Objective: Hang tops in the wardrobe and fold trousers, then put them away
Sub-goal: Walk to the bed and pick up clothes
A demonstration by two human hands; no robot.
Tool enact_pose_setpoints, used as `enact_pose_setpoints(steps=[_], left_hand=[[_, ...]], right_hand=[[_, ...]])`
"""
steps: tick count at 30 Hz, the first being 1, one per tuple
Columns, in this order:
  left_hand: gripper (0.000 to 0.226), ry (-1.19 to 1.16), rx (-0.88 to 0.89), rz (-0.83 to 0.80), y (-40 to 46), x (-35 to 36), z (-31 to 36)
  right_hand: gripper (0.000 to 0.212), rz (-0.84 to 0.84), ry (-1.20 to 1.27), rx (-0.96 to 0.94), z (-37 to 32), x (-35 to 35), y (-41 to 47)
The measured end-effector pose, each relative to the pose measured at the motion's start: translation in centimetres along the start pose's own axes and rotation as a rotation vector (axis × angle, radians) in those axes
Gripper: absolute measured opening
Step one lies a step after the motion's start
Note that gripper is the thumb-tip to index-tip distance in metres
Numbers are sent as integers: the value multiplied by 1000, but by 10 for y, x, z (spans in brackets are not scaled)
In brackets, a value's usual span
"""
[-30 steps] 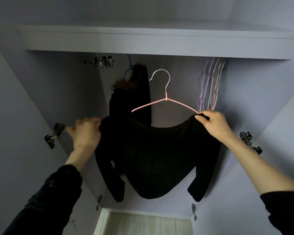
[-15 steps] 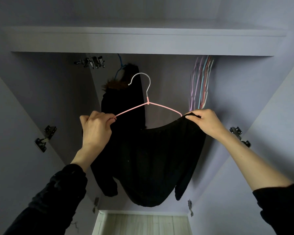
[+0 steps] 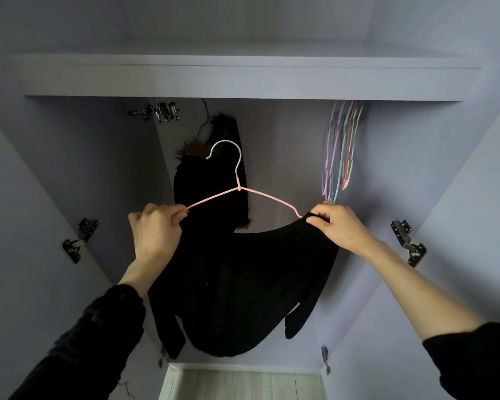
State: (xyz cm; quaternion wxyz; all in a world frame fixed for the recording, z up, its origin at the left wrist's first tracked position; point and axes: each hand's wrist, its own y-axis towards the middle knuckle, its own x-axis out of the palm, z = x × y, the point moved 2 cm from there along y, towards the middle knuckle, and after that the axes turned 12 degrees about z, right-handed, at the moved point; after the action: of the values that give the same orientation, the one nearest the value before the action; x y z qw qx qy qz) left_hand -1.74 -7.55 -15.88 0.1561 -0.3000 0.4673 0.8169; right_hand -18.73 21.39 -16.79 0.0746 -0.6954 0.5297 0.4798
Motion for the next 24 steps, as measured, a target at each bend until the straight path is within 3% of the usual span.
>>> enact_pose_setpoints(steps=[5, 11, 18, 24], left_hand=[[31, 33, 28, -208, -3, 12, 6], [40, -15, 79, -212, -5, 17, 19], [45, -71, 264, -45, 13, 7, 47], [65, -35, 394, 162, 45, -9, 66]], right_hand=[[13, 107, -44, 78, 10, 2, -6], [15, 169, -166, 292, 32, 3, -21], [20, 223, -244, 350, 24, 1, -11], [21, 289, -160, 453, 6, 7, 1]])
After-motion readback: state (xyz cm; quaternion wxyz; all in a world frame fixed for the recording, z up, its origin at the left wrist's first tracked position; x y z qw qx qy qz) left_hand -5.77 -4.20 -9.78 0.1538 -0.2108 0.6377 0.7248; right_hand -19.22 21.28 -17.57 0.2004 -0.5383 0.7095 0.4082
